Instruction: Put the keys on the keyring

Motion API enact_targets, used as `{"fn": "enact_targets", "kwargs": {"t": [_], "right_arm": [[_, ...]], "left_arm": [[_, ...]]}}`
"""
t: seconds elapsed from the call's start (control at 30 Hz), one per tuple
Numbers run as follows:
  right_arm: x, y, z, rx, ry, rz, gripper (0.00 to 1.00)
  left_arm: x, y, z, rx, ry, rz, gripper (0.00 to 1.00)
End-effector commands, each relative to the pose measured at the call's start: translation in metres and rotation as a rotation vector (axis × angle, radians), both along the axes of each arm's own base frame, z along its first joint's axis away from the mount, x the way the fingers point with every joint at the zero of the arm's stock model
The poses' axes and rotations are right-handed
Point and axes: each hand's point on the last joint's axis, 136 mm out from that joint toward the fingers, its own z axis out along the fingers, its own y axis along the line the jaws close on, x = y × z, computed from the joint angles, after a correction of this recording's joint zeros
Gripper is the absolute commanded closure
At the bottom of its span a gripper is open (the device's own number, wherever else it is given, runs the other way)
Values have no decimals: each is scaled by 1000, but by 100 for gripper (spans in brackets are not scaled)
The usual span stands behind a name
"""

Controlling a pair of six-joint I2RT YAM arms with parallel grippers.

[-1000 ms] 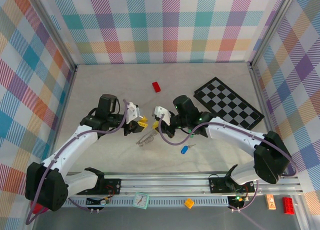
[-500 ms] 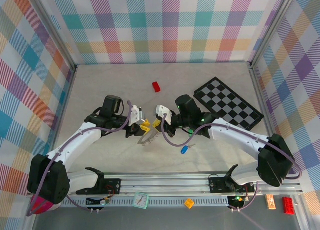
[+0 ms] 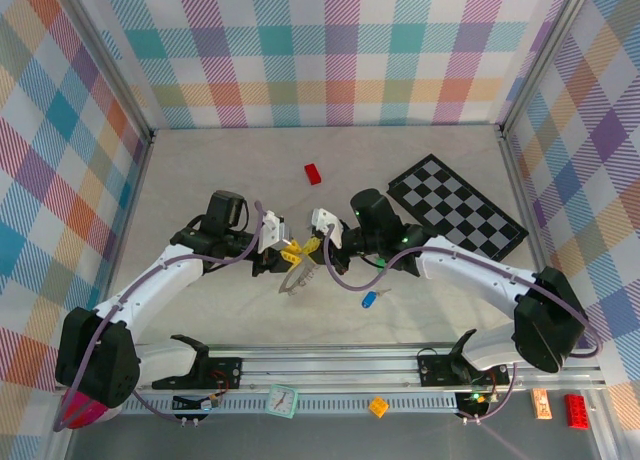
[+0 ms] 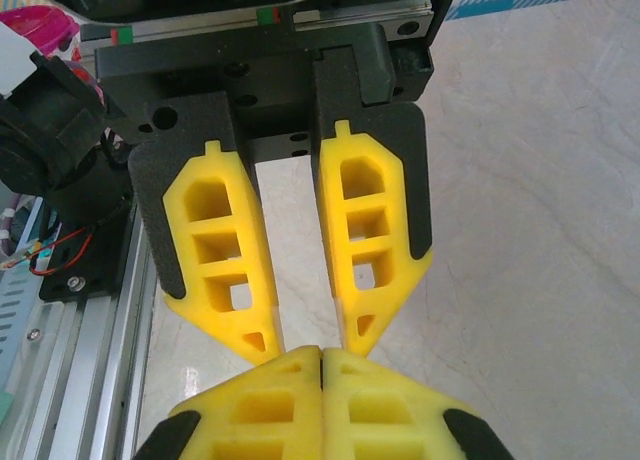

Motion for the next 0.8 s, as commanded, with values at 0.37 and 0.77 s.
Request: {"fn": "enact_targets", "kwargs": {"t": [0.37, 0.77], "right_arm": [[8, 8, 26, 68, 0, -17, 96], [13, -56, 47, 145, -31, -216, 61]], "left_arm": [[-6, -6, 7, -31, 16, -32, 100], [67, 19, 24, 66, 205, 569, 100]]}}
